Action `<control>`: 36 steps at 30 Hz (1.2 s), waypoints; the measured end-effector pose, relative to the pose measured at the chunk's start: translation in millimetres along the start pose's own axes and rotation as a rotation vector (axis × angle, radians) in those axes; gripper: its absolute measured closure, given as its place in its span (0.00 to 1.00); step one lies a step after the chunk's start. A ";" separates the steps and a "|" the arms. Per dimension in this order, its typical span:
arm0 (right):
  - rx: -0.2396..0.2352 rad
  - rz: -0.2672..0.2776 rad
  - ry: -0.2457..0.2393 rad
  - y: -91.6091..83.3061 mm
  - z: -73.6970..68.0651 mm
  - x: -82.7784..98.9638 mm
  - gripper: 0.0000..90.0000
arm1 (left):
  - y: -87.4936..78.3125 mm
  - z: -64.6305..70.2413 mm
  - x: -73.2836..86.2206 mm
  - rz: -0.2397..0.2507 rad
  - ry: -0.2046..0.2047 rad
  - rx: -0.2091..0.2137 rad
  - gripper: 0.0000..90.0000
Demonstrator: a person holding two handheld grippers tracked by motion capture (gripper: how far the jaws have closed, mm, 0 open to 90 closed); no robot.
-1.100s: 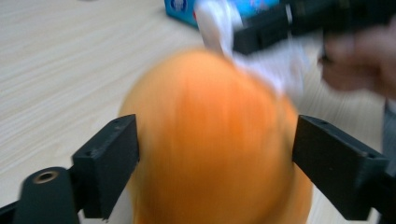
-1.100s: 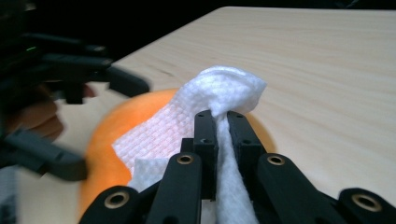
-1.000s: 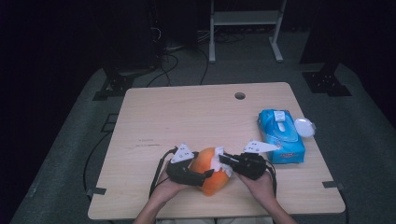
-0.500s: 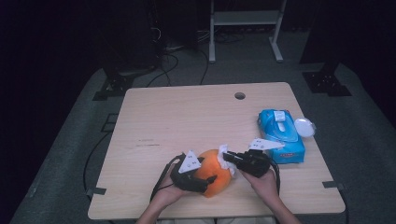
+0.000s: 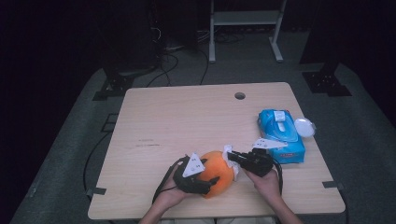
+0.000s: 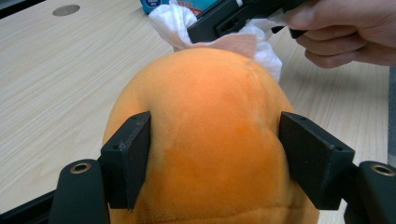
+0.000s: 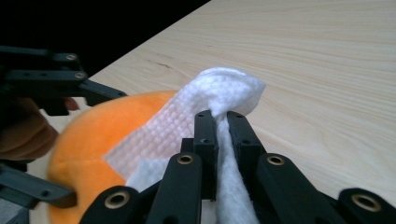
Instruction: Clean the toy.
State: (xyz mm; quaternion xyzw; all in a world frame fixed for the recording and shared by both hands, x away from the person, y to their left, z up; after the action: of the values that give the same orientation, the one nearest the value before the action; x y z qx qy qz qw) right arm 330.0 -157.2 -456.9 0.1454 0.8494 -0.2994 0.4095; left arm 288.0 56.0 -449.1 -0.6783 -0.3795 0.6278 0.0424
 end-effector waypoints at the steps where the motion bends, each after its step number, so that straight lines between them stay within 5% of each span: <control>1: -0.008 0.005 -0.012 -0.4 -4.1 -1.2 0.92 | 0.3 -0.3 0.4 -0.001 -0.002 -0.001 0.31; 5: -0.089 0.008 -0.076 -1.3 -35.3 -6.1 0.92 | 2.3 1.7 -1.1 0.004 0.000 -0.008 0.31; 7: -0.080 -0.007 -0.127 2.0 -44.3 -4.4 0.92 | 1.4 1.3 -2.1 0.009 -0.002 -0.004 0.28; 12: -0.080 -0.011 -0.079 1.8 -27.0 -0.4 0.92 | -9.8 -18.9 0.2 0.041 -0.128 -0.007 0.13; 14: -0.078 -0.008 -0.080 1.0 -24.6 -1.3 0.92 | -4.5 -20.2 6.3 0.019 -0.180 0.039 0.13; 16: -0.068 -0.006 -0.072 1.4 -19.4 -2.2 0.92 | -0.7 -16.8 9.2 0.012 -0.148 0.037 0.19; 22: -0.013 0.004 0.055 -3.4 14.1 0.8 0.92 | -1.3 -10.6 5.7 0.004 -0.077 0.033 0.27; 30: -0.102 0.001 -0.080 -2.3 -29.0 -6.1 0.92 | -0.4 -2.9 1.6 -0.011 -0.005 0.015 0.28; 36: 0.013 -0.004 -0.005 -5.5 7.1 -0.8 0.92 | -0.3 -3.7 2.6 -0.004 -0.007 0.019 0.28</control>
State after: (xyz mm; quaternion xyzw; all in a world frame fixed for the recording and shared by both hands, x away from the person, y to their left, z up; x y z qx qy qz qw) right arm 332.2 -165.9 -457.6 0.1456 0.8467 -0.3061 0.4101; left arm 290.9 59.3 -450.3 -0.6749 -0.3752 0.6335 0.0488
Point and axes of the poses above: each handheld gripper's, and its own axes: y roughly forward along the jaws, x roughly out of its underside, z roughly to its right, the point moved 3 cm from there along y, roughly forward along the jaws, and after that the axes turned 10 degrees about y, right-handed, at the moved point
